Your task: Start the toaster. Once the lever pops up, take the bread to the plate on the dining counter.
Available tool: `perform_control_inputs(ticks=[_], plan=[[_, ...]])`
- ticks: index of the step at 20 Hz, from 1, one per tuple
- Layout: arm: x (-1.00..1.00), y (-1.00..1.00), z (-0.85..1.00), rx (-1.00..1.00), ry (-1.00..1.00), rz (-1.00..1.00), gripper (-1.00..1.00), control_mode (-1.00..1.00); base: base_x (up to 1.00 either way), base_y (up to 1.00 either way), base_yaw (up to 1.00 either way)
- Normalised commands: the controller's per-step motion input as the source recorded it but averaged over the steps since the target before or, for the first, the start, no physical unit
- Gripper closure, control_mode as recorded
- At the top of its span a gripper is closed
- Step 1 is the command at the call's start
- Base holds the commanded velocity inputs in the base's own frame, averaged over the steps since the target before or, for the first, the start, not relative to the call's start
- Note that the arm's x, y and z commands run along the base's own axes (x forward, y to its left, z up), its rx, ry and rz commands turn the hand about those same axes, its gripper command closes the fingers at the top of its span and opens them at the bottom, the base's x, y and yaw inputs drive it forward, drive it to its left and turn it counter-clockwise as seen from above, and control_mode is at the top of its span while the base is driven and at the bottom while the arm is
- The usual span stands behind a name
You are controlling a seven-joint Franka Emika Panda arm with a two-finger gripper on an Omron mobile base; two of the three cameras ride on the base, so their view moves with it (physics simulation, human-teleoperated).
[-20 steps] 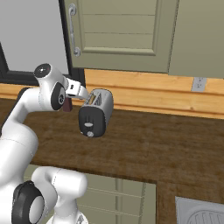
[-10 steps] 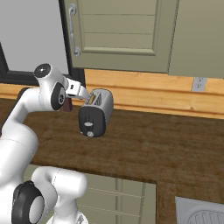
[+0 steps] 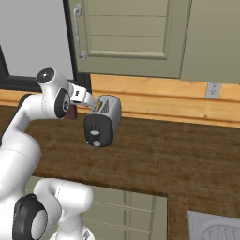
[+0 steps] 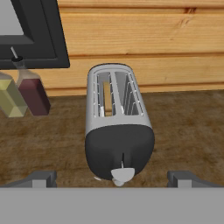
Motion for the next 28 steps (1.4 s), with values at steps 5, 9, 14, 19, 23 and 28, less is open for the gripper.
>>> perform_control_inputs(ticks=[5,9,14,19,23,28], plan=[[0.0,0.0,0.0,0.0,0.0,0.0,-1.0,-1.0,0.0,0.0,0.0],[0.0,0.0,0.0,0.0,0.0,0.0,-1.0,-1.0,0.0,0.0,0.0],[0.0,0.0,0.0,0.0,0.0,0.0,-1.0,-1.0,0.0,0.0,0.0],[0.0,0.0,0.0,0.0,0.0,0.0,-1.0,-1.0,0.0,0.0,0.0],[0.0,0.0,0.0,0.0,0.0,0.0,-1.0,-1.0,0.0,0.0,0.0],[0.0,0.0,0.0,0.0,0.0,0.0,-1.0,-1.0,0.0,0.0,0.0]])
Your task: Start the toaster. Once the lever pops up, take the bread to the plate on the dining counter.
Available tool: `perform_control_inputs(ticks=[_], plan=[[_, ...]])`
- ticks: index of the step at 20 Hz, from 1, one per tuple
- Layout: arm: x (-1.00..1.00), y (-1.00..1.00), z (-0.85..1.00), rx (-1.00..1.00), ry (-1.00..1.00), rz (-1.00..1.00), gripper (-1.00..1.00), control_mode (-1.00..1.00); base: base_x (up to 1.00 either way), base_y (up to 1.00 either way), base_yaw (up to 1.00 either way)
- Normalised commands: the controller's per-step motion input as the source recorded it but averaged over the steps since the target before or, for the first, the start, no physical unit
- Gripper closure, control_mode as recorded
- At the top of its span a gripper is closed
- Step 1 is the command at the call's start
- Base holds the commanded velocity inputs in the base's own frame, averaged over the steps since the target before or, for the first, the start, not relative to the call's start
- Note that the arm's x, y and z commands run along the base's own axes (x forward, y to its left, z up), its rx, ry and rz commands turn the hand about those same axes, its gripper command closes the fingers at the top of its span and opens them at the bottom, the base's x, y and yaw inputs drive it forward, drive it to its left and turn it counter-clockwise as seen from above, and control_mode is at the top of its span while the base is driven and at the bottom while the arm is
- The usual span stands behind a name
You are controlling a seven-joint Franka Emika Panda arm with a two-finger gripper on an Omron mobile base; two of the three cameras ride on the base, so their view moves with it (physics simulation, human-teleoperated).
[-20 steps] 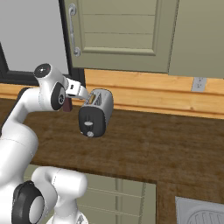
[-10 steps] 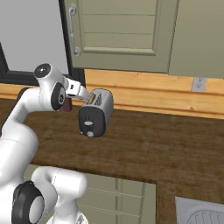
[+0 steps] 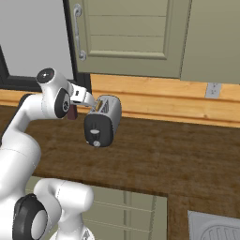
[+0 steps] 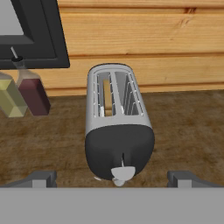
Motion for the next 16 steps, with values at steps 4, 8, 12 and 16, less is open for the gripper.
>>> perform_control_inputs(ticks=[4,8,12,16], plan=[[0.0,0.0,0.0,0.0,0.0,0.0,-1.0,-1.0,0.0,0.0,0.0],[0.0,0.0,0.0,0.0,0.0,0.0,-1.0,-1.0,0.0,0.0,0.0],[0.0,0.0,0.0,0.0,0.0,0.0,-1.0,-1.0,0.0,0.0,0.0],[0.0,0.0,0.0,0.0,0.0,0.0,-1.0,-1.0,0.0,0.0,0.0]])
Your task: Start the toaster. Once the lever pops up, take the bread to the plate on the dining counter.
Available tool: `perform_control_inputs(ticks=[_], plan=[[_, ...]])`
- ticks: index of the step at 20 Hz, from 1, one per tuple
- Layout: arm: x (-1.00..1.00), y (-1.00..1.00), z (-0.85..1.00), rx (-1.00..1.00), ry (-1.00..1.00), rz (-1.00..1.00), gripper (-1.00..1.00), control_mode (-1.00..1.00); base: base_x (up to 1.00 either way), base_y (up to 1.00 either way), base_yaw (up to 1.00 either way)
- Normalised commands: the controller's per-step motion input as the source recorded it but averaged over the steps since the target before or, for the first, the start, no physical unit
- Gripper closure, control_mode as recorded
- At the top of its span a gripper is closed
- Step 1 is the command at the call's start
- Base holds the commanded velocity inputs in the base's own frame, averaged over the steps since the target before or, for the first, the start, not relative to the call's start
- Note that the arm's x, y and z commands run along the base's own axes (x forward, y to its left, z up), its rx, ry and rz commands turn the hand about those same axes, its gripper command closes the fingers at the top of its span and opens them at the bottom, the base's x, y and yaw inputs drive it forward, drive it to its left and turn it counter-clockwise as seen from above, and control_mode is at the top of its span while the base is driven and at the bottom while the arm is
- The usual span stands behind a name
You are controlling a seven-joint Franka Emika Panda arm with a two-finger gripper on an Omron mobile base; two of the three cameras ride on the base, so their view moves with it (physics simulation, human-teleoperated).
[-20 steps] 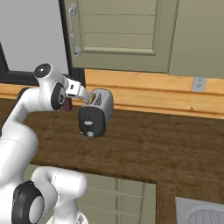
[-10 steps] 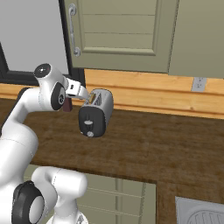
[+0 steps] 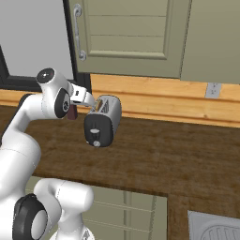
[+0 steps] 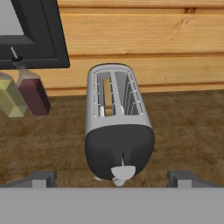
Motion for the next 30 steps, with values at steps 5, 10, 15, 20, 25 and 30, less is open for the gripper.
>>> perform_control_inputs(ticks=[5,10,15,20,25,30], plan=[[0.0,0.0,0.0,0.0,0.0,0.0,-1.0,-1.0,0.0,0.0,0.0],[0.0,0.0,0.0,0.0,0.0,0.0,-1.0,-1.0,0.0,0.0,0.0],[0.0,0.0,0.0,0.0,0.0,0.0,-1.0,-1.0,0.0,0.0,0.0],[-0.01,0.0,0.0,0.0,0.0,0.0,-1.0,-1.0,0.0,0.0,0.0],[-0.22,0.0,0.0,0.0,0.0,0.0,-1.0,-1.0,0.0,0.0,0.0],[-0.18,0.0,0.0,0.0,0.0,0.0,-1.0,-1.0,0.0,0.0,0.0]])
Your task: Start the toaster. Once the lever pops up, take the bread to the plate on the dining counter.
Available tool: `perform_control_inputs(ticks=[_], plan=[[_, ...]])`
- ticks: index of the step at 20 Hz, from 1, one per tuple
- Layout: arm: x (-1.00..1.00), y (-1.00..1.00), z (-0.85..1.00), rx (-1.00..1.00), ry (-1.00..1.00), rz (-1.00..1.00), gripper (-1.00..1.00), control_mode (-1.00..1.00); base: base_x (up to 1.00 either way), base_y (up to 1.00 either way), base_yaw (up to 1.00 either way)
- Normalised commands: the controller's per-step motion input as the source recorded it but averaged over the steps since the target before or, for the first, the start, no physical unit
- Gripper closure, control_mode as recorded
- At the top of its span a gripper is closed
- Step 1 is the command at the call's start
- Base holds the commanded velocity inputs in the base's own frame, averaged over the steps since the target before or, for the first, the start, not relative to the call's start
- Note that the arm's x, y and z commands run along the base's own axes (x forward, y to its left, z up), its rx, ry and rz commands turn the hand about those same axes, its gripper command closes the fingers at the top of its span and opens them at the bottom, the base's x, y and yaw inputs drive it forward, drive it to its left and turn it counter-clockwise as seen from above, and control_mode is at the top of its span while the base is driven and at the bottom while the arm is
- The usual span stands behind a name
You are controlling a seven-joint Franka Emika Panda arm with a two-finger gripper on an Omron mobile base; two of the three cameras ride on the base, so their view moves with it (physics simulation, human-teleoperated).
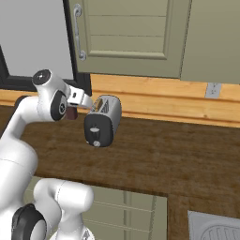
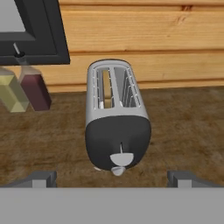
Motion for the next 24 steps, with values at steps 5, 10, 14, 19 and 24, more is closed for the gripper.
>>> perform_control_inputs(ticks=[5,10,14,19,24], plan=[[0.0,0.0,-0.03,0.0,0.0,0.0,-1.0,-1.0,0.0,0.0,0.0],[0.1,0.0,-0.15,0.0,0.02,0.0,-1.0,-1.0,0.0,0.0,0.0],[0.22,0.0,-0.31,0.0,0.0,0.0,-1.0,-1.0,0.0,0.0,0.0],[0.21,-0.12,-0.28,0.0,0.0,0.0,-1.0,-1.0,0.0,0.0,0.0],[0.39,-0.08,-0.17,0.0,0.0,0.0,-1.0,-1.0,0.0,0.0,0.0]])
